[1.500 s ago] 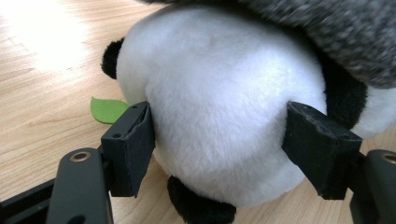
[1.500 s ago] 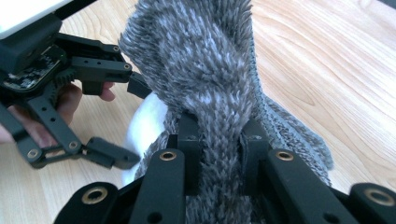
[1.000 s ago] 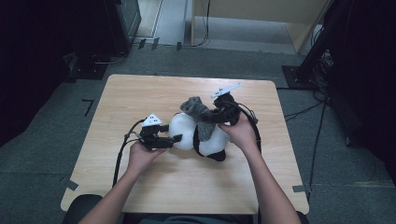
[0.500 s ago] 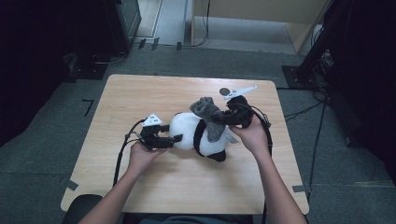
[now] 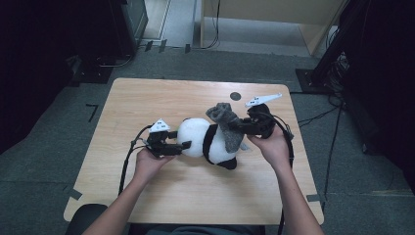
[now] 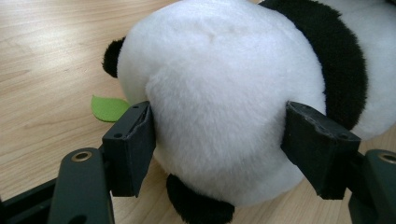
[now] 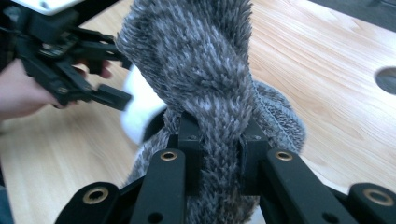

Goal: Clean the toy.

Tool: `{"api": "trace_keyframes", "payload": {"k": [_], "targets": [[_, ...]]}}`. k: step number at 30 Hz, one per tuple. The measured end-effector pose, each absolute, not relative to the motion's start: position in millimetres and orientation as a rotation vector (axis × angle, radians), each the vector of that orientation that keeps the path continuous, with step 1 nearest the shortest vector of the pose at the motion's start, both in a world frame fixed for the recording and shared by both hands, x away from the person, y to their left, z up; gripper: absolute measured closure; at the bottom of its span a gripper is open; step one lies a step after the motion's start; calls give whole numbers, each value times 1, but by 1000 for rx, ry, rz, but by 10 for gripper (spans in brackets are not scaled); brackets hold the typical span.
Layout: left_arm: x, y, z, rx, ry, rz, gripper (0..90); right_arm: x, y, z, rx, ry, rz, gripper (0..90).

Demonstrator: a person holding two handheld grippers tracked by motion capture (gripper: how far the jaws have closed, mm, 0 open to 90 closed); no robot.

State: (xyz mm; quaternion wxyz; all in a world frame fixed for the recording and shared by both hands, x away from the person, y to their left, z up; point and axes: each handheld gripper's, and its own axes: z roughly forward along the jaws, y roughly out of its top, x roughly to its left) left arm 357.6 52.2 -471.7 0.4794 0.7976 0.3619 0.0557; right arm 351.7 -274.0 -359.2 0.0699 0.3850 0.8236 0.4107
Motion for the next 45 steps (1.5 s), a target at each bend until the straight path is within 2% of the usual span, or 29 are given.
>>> {"api": "trace_keyframes", "payload": {"k": [9,15,22,29,45], "targets": [[357,52,-471,1949,880,135,304,355,-219,-356,1038,2555,1237,771],[357,52,-471,1951,878,139,310,364,-178,-366,978,2621,1166,771],[356,51,-470,1950,876,153,314,371,-154,-383,991,2687,1125,771],[356,50,-471,1953,872,159,312,372,-157,-397,1023,2713,1130,770],[355,48,-470,1965,864,187,315,352,-195,-388,1044,2679,1091,766]]}}
